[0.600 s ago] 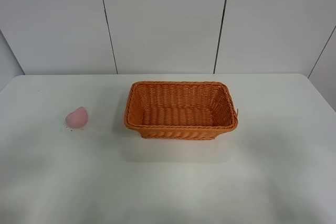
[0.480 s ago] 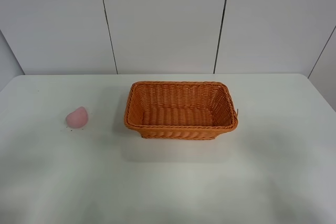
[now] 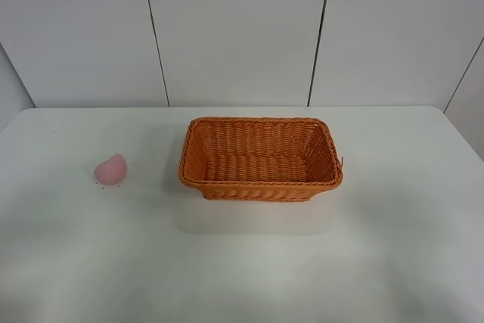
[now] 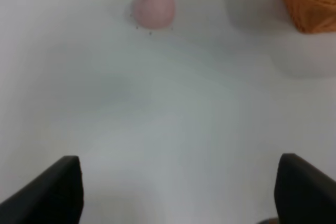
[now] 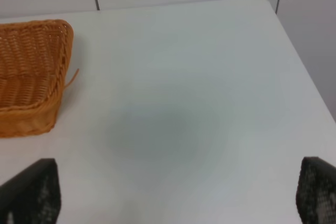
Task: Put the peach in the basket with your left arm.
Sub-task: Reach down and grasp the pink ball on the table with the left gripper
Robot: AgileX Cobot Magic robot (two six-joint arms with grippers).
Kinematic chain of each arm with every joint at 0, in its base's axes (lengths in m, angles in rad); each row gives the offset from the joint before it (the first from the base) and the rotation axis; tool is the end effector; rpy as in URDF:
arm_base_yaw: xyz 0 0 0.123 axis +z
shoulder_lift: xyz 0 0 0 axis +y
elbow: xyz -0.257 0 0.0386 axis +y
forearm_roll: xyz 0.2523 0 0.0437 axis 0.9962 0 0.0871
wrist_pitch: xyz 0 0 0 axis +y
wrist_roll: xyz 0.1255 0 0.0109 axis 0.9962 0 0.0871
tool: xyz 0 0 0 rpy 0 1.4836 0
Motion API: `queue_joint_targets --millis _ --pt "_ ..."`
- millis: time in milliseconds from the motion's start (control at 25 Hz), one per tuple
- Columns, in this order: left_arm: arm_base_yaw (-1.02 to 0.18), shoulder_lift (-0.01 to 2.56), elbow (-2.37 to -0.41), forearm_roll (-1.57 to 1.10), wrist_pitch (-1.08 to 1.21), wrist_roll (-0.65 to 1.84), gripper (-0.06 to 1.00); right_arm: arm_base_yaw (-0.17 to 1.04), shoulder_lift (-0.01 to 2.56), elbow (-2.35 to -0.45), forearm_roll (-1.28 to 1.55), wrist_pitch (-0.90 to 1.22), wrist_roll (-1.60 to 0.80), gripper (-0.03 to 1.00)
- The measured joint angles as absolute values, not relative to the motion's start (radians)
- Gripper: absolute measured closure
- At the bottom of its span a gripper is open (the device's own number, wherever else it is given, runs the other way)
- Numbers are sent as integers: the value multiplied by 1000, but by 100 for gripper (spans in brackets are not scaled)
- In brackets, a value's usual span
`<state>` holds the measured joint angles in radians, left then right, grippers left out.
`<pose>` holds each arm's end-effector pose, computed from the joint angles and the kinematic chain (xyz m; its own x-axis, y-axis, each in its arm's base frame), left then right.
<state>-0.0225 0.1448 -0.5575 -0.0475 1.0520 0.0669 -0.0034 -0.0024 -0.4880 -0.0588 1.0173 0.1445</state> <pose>0.0719 -0.0068 0.2735 -0.5209 0.0550 -0.8518 0.0802 0.9967 0.0153 0.0587 -0.0065 0.2648 -0.4167 0.1146 -0.9018 0.0965 0.9920 0.0815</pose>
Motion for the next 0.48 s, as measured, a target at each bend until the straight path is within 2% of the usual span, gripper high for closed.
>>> queue_joint_targets --millis 480 --pt "-23 943 -825 -47 838 69 10 -3 -2 -488 -59 1017 144 27"
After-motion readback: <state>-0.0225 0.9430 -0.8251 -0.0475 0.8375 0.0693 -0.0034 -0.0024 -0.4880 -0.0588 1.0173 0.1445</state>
